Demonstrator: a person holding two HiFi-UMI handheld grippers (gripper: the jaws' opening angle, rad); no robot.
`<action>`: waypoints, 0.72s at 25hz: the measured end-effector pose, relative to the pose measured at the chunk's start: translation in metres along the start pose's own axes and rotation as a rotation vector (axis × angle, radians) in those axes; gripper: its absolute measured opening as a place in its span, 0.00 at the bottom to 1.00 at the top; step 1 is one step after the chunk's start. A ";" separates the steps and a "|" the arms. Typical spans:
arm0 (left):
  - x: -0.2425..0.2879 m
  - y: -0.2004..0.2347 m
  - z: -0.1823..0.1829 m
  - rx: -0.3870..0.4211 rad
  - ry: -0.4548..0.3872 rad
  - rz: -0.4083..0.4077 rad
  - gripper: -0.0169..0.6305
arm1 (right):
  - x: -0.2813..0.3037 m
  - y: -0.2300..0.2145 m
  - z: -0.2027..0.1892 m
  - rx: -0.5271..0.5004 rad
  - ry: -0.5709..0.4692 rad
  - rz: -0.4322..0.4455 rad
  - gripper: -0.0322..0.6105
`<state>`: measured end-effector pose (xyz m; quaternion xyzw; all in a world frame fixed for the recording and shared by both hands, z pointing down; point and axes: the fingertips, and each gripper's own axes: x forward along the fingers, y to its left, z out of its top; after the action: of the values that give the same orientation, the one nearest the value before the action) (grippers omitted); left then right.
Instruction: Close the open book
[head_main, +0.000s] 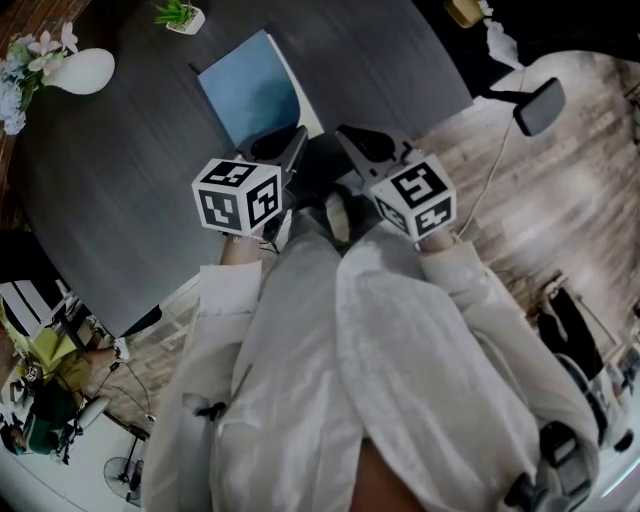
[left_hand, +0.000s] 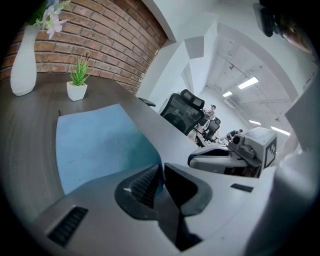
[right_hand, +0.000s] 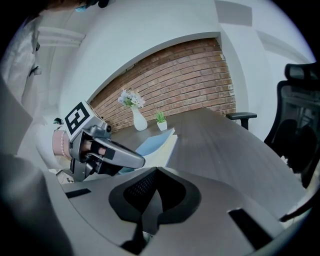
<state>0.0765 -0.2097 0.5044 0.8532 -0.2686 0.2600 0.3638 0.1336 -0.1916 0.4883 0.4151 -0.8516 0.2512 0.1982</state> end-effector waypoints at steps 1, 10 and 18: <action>0.001 0.001 0.000 0.001 0.004 0.001 0.08 | 0.001 -0.001 -0.001 0.003 0.001 -0.001 0.06; 0.011 0.003 -0.004 0.012 0.022 0.046 0.09 | 0.001 -0.005 -0.002 0.026 -0.003 -0.002 0.06; 0.018 0.003 -0.006 0.036 0.043 0.081 0.11 | -0.002 -0.006 -0.010 0.014 0.018 0.002 0.06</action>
<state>0.0856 -0.2119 0.5210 0.8422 -0.2902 0.2977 0.3433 0.1411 -0.1878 0.4968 0.4132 -0.8486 0.2611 0.2026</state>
